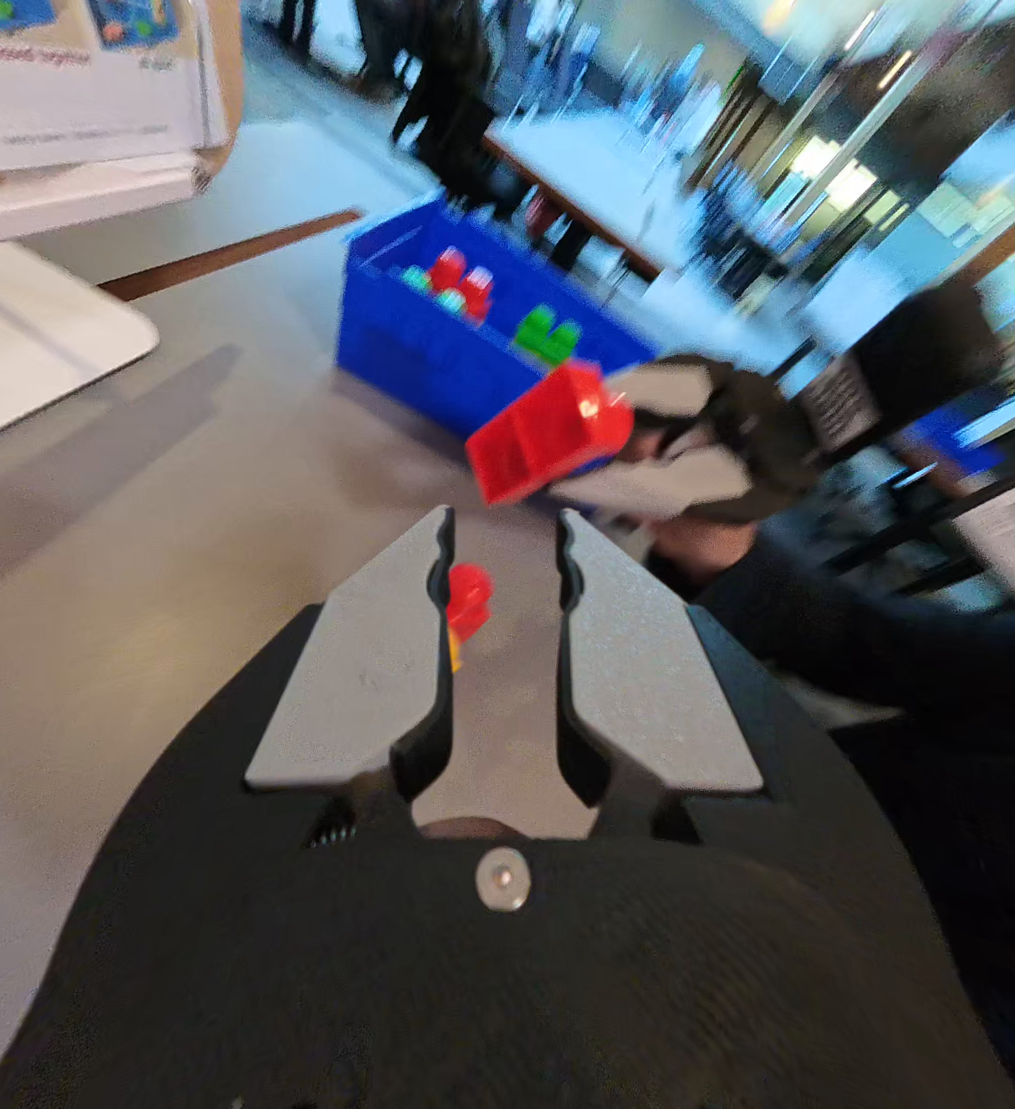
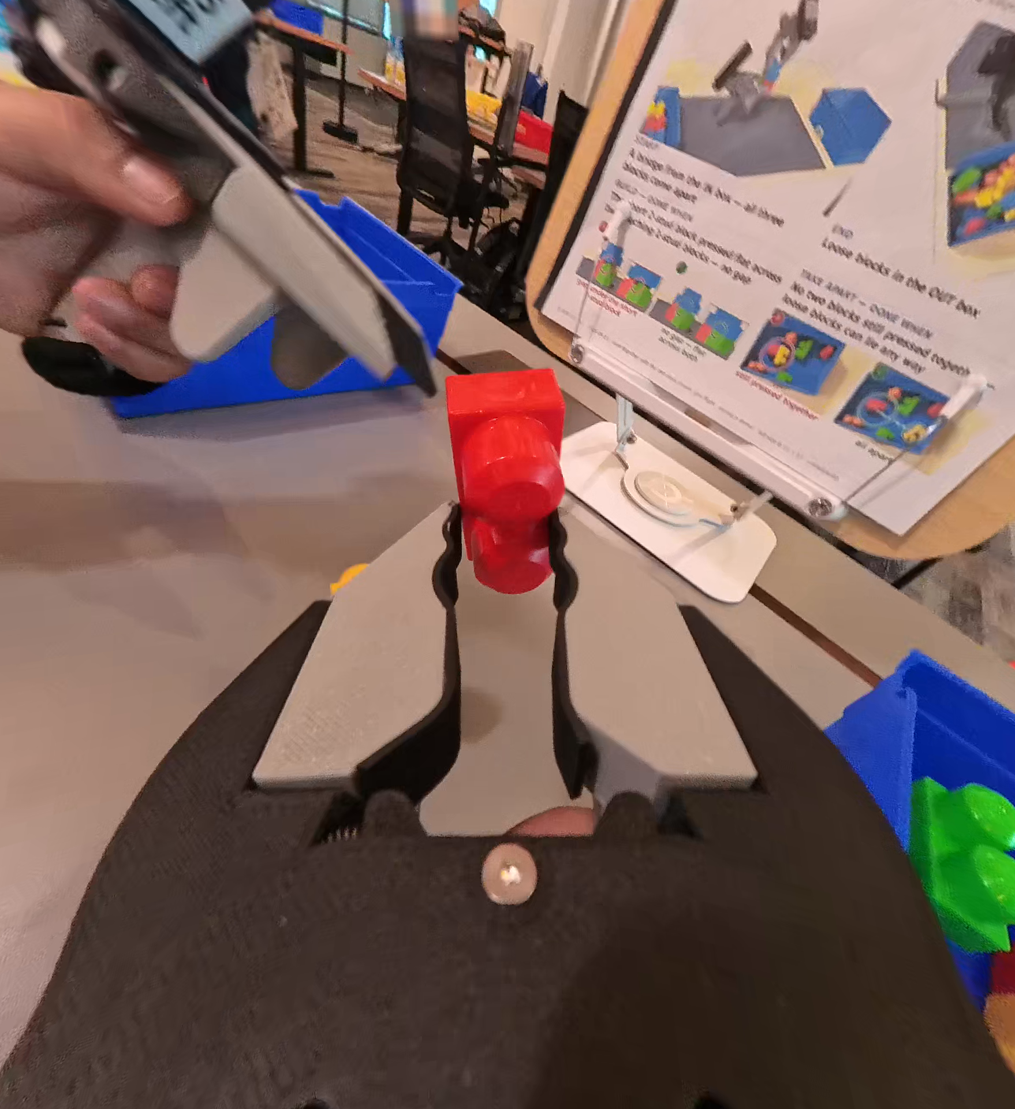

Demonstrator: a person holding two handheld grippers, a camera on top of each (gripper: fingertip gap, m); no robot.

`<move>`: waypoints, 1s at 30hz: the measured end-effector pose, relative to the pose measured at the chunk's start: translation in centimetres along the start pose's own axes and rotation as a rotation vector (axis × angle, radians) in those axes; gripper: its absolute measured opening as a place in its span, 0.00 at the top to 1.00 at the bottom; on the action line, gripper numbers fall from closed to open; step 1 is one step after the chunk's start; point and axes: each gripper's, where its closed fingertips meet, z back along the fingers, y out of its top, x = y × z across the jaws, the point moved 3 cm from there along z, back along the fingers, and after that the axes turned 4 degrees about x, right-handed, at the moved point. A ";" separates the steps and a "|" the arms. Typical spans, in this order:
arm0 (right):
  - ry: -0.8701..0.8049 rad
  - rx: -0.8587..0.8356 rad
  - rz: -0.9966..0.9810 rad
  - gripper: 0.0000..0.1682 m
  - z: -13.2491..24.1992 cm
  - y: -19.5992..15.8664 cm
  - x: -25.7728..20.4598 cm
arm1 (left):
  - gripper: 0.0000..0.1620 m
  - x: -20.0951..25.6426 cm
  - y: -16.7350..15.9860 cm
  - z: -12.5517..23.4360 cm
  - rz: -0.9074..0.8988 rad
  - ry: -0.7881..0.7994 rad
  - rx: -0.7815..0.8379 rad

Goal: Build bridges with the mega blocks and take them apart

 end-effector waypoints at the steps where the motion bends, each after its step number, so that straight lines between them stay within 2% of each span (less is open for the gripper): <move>1: -0.011 -0.016 -0.011 0.85 0.0 -0.3 0.4 | 0.76 -0.8 -1.0 0.0 -0.075 0.067 -0.077; 2: -0.020 -0.038 -0.018 0.85 -0.1 -0.7 0.7 | 0.71 -1.5 -2.2 0.0 -0.145 0.122 -0.161; 5: -0.038 -0.141 -0.027 0.85 -0.5 -2.5 1.6 | 0.72 -2.5 -5.7 0.0 -0.329 0.181 -0.398; 7: -0.013 -0.208 -0.057 0.85 -0.9 -3.8 1.5 | 0.72 -2.8 -6.9 -0.1 -0.420 0.187 -0.471; 12: 0.053 -0.328 -0.096 0.85 -1.5 -6.1 0.7 | 0.70 -4.1 -10.1 -0.9 -0.463 0.190 -0.614; 18: 0.141 -0.350 -0.155 0.85 -1.3 -6.3 -0.1 | 0.70 -5.4 -11.0 -3.3 -0.562 0.243 -0.611; 23: 0.196 -0.392 -0.197 0.85 -0.6 -6.5 -0.1 | 0.72 -5.3 -11.6 -4.4 -0.664 0.216 -0.601; 30: 0.203 -0.409 -0.225 0.85 -0.5 -6.9 0.1 | 0.74 -4.7 -11.6 -5.6 -0.655 0.146 -0.528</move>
